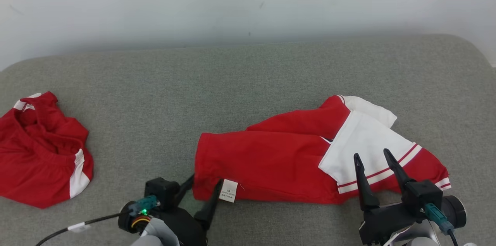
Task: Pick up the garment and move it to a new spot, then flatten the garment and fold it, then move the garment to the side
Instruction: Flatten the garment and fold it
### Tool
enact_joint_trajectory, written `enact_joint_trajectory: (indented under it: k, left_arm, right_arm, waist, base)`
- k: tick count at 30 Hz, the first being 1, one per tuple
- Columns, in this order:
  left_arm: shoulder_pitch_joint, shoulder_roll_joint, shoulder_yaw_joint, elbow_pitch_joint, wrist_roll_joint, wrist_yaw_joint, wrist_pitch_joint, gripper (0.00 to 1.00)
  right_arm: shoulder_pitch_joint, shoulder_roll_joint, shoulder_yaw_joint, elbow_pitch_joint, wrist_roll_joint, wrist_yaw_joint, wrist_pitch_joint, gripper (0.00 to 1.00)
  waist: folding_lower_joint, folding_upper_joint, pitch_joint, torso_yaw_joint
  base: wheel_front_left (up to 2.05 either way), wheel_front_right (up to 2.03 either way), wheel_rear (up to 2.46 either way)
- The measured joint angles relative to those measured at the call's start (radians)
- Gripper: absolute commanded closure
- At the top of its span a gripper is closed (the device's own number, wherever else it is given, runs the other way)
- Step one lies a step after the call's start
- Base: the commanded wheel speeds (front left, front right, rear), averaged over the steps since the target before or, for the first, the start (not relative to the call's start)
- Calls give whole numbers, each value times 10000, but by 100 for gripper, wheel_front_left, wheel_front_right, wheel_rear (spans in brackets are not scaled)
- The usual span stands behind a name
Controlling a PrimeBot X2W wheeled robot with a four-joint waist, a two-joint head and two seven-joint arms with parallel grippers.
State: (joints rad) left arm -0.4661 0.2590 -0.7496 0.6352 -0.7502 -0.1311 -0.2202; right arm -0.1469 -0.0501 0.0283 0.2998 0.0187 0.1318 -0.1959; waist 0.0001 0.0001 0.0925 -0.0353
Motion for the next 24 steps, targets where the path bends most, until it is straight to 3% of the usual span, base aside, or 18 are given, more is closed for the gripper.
enact_joint_trajectory:
  k: [8, 18, 19, 20, 21, 22, 24]
  left_arm:
    - [-78, -46, -732, -186, 36, 0, -267, 0]
    - [-692, -242, -713, 646, 146, 79, -347, 0]
    - [-819, -261, -704, 734, 157, 79, -347, 19]
    - [-927, -291, -690, 838, 157, 79, -345, 72]
    - [-1012, -316, -685, 918, 155, 79, -330, 95]
    - [-1092, -347, -685, 978, 150, 79, -318, 100]
    - [-1177, -382, -685, 1085, 104, 77, -249, 100]
  right_arm:
    - [-1, 0, 2, -27, 65, 0, -21, 0]
    - [-6, 0, 128, 19, 167, 0, -61, 0]
    - [-12, 0, 140, 23, 167, 0, -58, 0]
    - [-19, 2, 144, 27, 167, 0, -58, 0]
    - [-22, 2, 138, 33, 167, 0, -58, 0]
    - [-22, 0, 117, 42, 167, 0, -59, 0]
    - [-23, 0, 75, 63, 167, 0, -65, 0]
  waist:
    - [-1, 0, -72, 155]
    - [-1, 0, 22, 123]
    - [-1, 0, 39, 97]
    - [-1, 0, 52, 69]
    - [-1, 0, 64, 43]
    - [-1, 0, 73, 19]
    - [-1, 0, 79, -21]
  base:
    - [0, 0, 0]
    - [0, 0, 0]
    - [0, 0, 0]
    - [0, 0, 0]
    - [0, 0, 0]
    - [0, 0, 0]
    - [0, 0, 0]
